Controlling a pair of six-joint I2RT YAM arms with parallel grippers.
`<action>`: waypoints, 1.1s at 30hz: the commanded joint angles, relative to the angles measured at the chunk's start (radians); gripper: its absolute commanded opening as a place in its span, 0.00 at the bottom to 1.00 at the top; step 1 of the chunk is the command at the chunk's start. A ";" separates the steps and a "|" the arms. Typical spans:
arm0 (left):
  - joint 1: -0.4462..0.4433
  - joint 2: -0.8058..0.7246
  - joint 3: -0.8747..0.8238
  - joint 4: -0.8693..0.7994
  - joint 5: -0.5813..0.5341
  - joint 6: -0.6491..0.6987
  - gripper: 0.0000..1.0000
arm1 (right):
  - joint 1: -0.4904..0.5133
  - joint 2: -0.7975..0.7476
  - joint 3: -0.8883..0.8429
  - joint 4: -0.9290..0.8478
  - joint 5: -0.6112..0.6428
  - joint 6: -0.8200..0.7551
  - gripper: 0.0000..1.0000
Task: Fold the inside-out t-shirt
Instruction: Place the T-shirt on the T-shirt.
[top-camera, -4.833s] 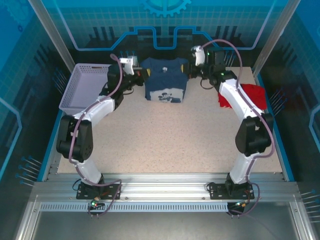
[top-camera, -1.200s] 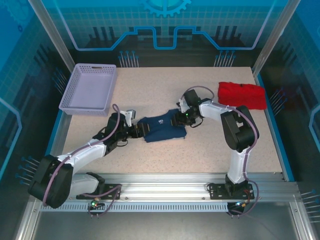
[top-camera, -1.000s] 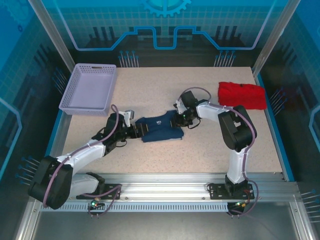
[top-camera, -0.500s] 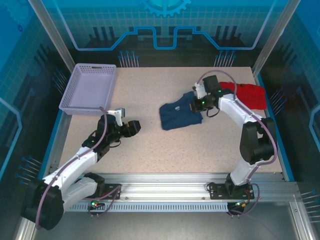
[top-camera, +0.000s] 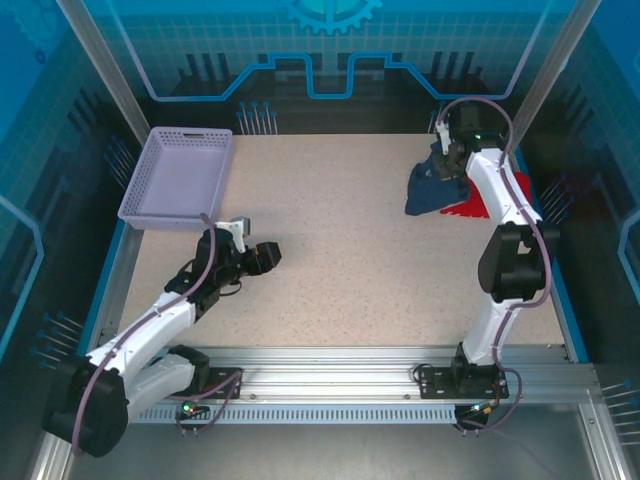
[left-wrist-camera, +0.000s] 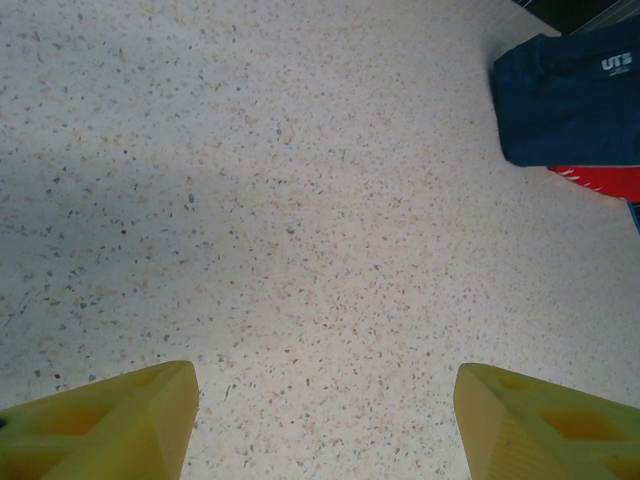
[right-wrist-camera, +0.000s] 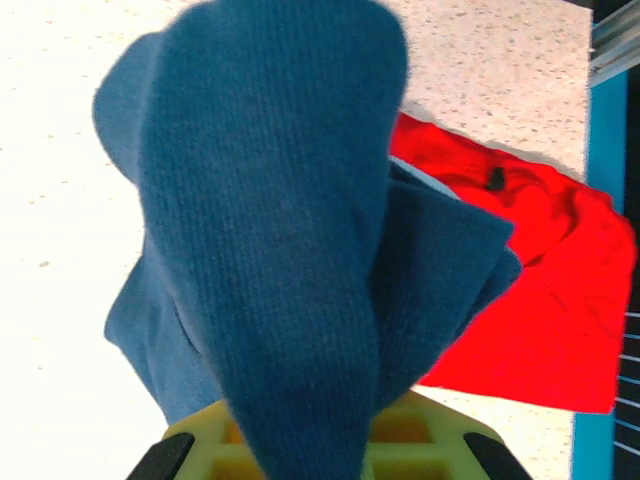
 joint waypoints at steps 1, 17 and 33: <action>0.008 0.035 0.045 0.006 -0.002 -0.005 0.70 | -0.024 0.043 0.108 -0.075 0.049 -0.053 0.00; 0.008 0.155 0.096 0.031 0.032 -0.015 0.70 | -0.146 0.208 0.338 -0.199 0.215 -0.083 0.00; 0.008 0.183 0.106 0.023 0.042 -0.016 0.70 | -0.233 0.498 0.404 -0.110 0.513 -0.021 0.22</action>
